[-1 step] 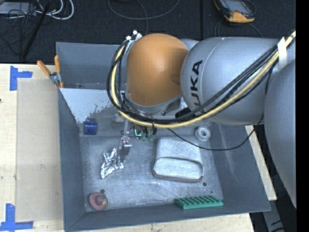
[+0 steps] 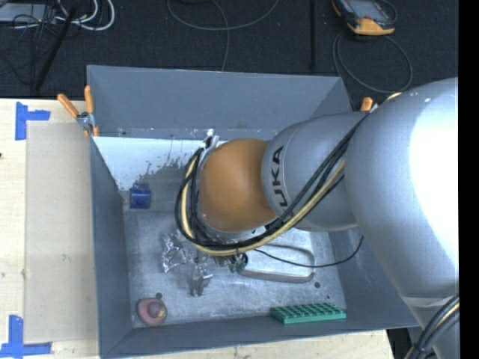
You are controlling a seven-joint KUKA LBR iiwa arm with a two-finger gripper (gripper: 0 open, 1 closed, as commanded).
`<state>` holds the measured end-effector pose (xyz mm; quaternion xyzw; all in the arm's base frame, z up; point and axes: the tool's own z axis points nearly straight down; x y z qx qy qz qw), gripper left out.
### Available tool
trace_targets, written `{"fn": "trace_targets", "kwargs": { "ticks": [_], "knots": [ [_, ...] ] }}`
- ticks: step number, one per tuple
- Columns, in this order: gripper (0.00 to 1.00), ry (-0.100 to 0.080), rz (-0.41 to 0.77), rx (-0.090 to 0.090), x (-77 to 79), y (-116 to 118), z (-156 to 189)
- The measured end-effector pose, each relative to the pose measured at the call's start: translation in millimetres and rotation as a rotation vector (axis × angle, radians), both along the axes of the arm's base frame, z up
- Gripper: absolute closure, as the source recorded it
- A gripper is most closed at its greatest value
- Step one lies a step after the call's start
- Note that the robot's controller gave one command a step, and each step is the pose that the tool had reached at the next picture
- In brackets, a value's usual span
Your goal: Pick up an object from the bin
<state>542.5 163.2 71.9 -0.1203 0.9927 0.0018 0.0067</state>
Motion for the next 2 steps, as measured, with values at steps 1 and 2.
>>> {"fn": "trace_targets", "kwargs": {
  "ticks": [1,2],
  "knots": [
    [1.00,-0.008,-0.004,0.004,3.1,0.8,5.1],
    [1.00,0.004,-0.025,-0.002,6.1,8.7,146.5]
  ]
}}
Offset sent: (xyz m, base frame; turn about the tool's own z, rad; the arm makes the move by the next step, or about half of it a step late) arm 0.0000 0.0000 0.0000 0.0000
